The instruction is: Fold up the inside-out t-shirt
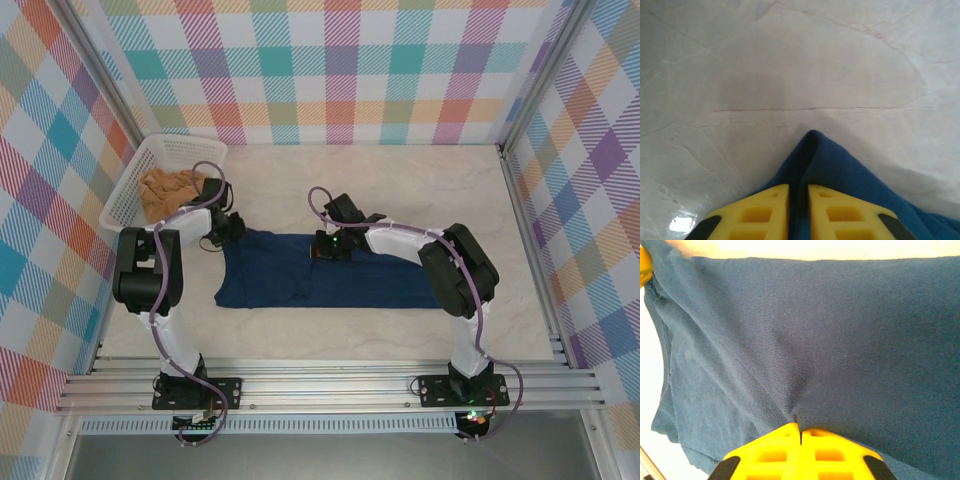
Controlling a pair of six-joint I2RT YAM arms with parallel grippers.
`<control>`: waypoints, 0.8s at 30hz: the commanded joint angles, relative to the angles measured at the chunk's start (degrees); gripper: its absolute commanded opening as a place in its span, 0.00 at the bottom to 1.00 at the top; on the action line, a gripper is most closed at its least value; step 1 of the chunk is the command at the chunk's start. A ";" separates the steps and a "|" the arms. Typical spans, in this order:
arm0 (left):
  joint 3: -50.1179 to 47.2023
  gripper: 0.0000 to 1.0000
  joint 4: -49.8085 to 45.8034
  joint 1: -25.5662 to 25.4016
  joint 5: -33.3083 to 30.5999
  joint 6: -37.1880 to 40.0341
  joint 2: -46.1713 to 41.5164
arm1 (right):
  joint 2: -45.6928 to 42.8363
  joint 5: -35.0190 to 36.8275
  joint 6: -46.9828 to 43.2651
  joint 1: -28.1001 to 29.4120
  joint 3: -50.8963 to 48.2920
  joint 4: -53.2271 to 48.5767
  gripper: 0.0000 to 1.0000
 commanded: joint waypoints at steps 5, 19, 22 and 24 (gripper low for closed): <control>0.07 0.37 -0.70 1.07 -1.92 0.24 -4.68 | -4.94 0.85 -2.75 -0.95 -2.21 -3.78 0.15; -19.76 0.51 10.01 -3.08 13.09 -9.54 -24.38 | -1.72 -4.37 -8.33 -0.09 3.18 0.97 0.34; -22.05 0.51 10.77 -5.48 14.27 -9.77 -23.50 | 2.03 -4.55 -8.94 -0.09 6.32 -0.30 0.32; -23.53 0.51 11.83 -6.51 14.56 -9.85 -21.40 | 4.70 -3.69 -8.70 -0.12 7.71 -2.33 0.30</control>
